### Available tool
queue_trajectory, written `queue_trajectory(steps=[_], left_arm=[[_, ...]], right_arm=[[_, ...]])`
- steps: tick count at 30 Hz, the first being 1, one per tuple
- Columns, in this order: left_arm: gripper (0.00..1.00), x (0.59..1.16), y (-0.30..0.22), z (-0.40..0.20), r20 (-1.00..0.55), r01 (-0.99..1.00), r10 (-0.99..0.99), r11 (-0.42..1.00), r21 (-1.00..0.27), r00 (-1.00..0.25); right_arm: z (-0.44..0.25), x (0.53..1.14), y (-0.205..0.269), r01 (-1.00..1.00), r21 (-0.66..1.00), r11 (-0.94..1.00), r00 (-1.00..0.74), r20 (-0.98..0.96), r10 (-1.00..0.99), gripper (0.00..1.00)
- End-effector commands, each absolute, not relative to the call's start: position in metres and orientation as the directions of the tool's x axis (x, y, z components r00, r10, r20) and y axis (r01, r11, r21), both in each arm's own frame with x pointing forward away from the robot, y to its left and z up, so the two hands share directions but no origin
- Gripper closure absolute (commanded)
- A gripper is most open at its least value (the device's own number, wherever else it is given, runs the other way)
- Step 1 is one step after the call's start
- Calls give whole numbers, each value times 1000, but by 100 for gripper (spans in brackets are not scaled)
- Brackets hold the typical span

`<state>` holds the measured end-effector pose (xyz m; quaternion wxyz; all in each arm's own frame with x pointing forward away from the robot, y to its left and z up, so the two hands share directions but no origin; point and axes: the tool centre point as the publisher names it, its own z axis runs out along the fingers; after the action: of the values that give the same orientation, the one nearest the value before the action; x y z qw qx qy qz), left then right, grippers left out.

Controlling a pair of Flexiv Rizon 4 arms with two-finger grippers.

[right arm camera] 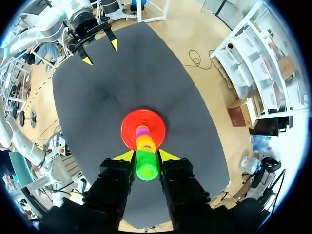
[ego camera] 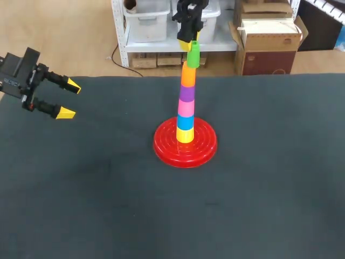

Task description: Pick up and stack the cylinders on the red base in this order: pink,purple,orange,green

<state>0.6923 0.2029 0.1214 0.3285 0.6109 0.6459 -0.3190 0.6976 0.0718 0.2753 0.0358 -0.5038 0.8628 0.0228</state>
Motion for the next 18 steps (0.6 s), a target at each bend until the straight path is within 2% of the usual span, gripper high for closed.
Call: queue_trajectory(steps=[1,18], left_arm=[[0,692,204,121,-815,999,578,49,-8,-35],[0,692,204,121,-815,999,578,49,-8,-35]], right_arm=[[276,708,77,-879,18,476,-476,-76,-876,100],[266,692,87,-873,47,485,-487,-90,-869,100]])
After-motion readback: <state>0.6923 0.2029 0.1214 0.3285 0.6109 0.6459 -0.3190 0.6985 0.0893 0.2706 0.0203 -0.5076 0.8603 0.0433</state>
